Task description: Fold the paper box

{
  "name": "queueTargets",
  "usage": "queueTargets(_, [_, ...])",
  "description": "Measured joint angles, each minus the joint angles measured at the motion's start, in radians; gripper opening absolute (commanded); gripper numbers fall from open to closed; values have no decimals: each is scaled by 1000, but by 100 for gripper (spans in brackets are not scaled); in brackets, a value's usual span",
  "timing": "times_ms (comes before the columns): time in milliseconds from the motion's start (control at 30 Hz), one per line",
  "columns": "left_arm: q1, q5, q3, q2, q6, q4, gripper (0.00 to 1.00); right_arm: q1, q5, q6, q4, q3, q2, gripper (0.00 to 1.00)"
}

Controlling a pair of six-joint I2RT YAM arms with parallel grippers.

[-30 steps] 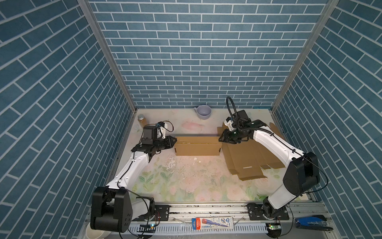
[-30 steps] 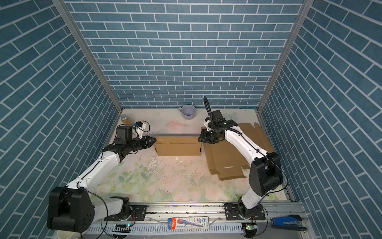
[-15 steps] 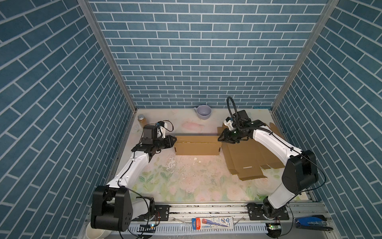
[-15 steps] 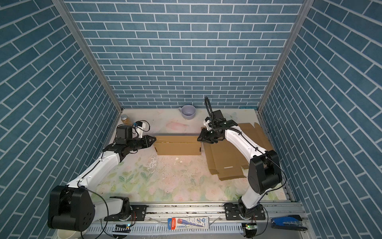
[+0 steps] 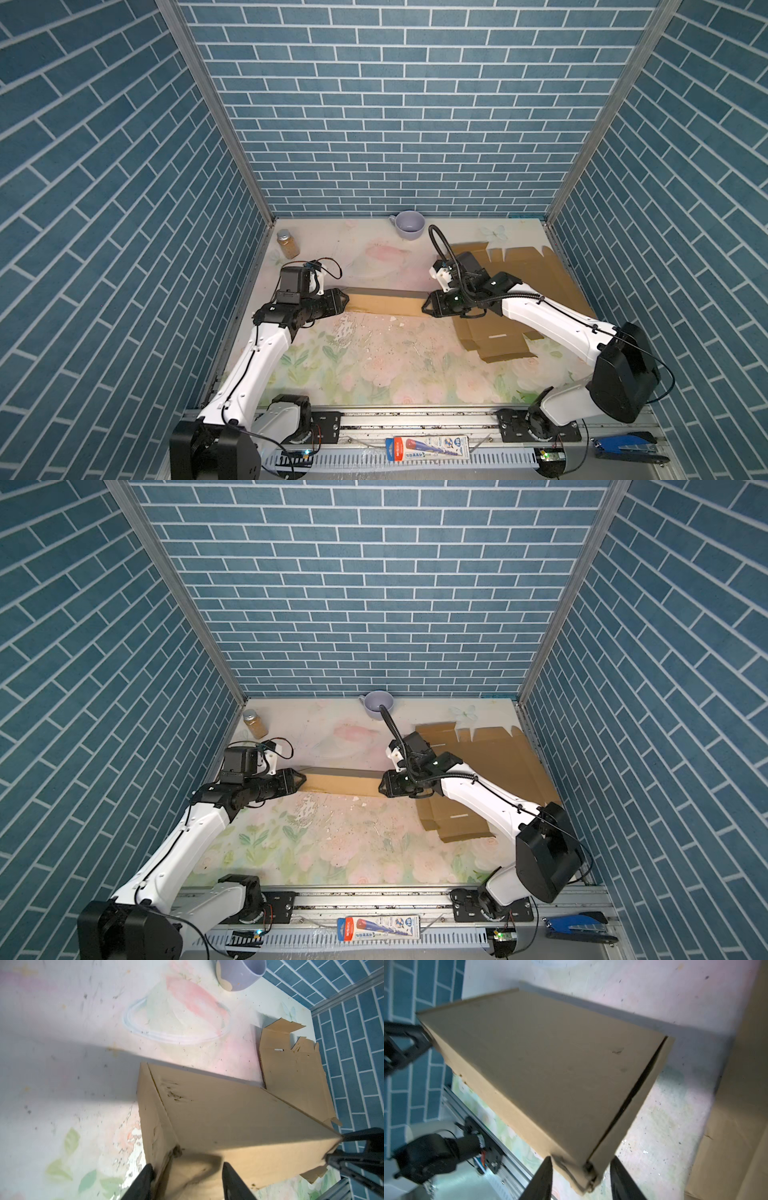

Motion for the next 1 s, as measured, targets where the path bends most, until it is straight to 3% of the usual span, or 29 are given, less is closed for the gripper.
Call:
queueTargets(133, [0,-21,7,-58,-3,-71,61,0,-23,31,18,-35,-12,68])
queueTargets(433, [0,-33,12,-61,-7,-100,61,-9,-37,164,78,-46,77,72])
queueTargets(533, [0,-56,30,-61,13,-107,65,-10,14,205,67,-55,118,76])
queueTargets(600, [1,-66,47,-60,26,-102,72,-11,24,209,71,-55,141,77])
queueTargets(767, [20,-71,104,-12,40,-77,97,-14,-31,222,130,-51,257,71])
queueTargets(1000, [141,-69,140,37,31,-55,98,15,-71,268,207,81,380,59])
